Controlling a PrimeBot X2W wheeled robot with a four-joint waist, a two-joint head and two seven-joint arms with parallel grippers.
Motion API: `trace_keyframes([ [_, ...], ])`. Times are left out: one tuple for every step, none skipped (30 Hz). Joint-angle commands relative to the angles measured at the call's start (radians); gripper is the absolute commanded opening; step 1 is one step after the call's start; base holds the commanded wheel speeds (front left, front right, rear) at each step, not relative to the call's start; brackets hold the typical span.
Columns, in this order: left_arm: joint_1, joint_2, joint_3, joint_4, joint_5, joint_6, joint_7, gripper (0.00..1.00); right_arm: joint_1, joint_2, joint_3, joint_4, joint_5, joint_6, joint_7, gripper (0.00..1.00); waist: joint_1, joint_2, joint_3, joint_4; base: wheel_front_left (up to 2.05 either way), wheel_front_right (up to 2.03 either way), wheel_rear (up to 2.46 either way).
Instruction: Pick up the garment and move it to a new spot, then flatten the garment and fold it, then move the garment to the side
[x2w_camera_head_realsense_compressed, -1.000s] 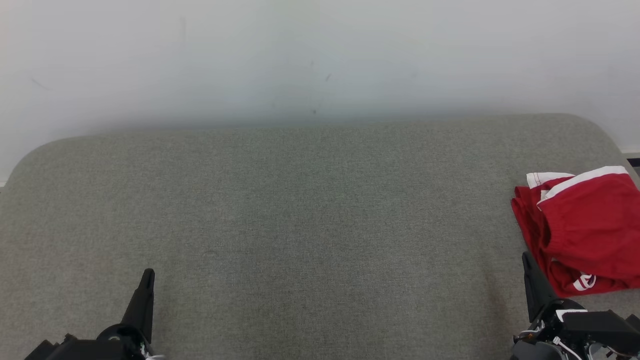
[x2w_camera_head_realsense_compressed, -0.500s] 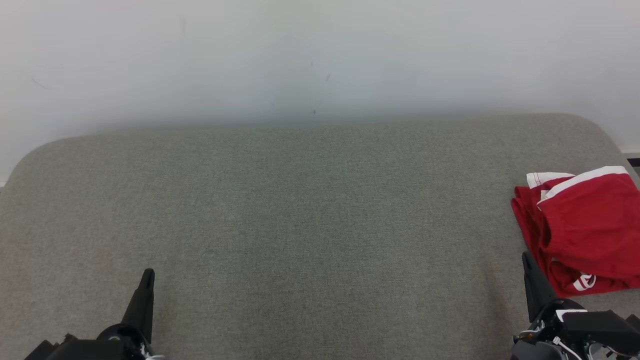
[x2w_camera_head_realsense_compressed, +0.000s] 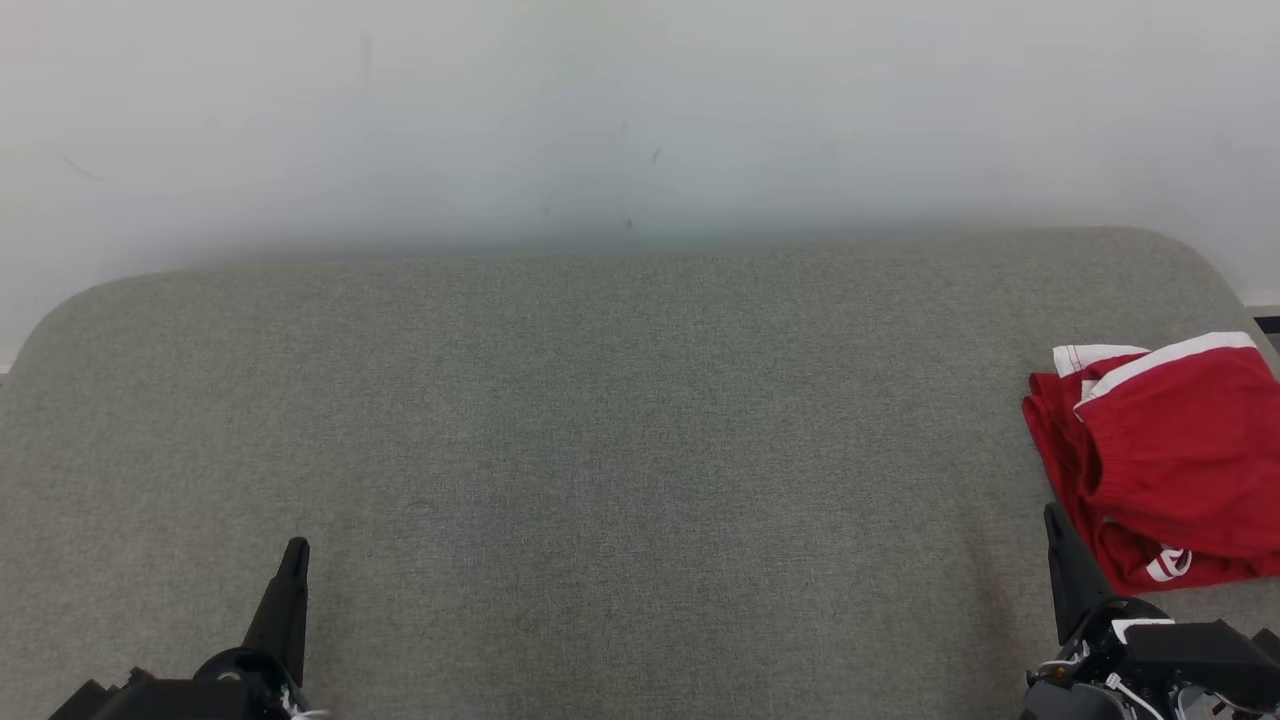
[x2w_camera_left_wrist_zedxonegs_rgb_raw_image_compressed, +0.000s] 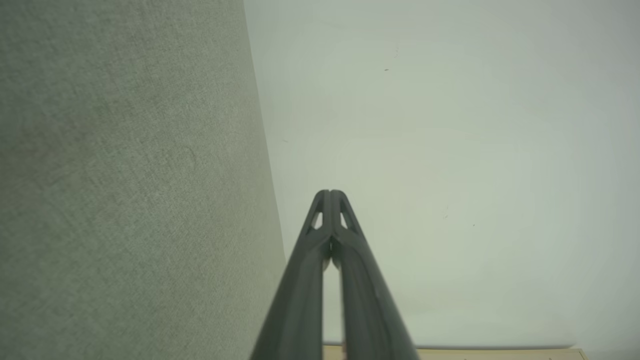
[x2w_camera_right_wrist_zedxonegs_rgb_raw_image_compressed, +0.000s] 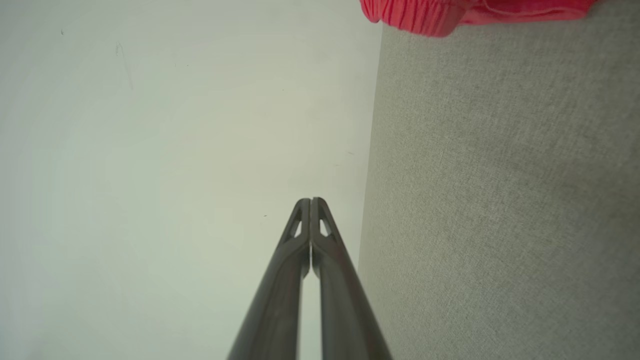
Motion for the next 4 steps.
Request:
trace_keyframes([
  [-0.011, 0.005, 0.003, 0.002, -0.005, -0.001, 0.003, 0.00, -0.006, 0.001, -0.002, -0.002, 0.002, 0.001, 0.003, 0.00, 0.0000, -0.0001, 0.000, 0.000, 0.00, 0.00, 0.00],
  [-0.011, 0.005, 0.003, 0.002, -0.005, -0.001, 0.003, 0.00, -0.006, 0.001, -0.002, -0.002, 0.002, 0.001, 0.003, 0.00, 0.0000, -0.0001, 0.000, 0.000, 0.00, 0.00, 0.00],
  [-0.011, 0.005, 0.003, 0.002, -0.005, -0.001, 0.003, 0.00, -0.006, 0.001, -0.002, -0.002, 0.002, 0.001, 0.003, 0.00, 0.0000, -0.0001, 0.000, 0.000, 0.00, 0.00, 0.00],
  [-0.011, 0.005, 0.003, 0.002, -0.005, -0.001, 0.003, 0.00, -0.006, 0.001, -0.002, -0.002, 0.002, 0.001, 0.003, 0.00, 0.0000, -0.0001, 0.000, 0.000, 0.00, 0.00, 0.00],
])
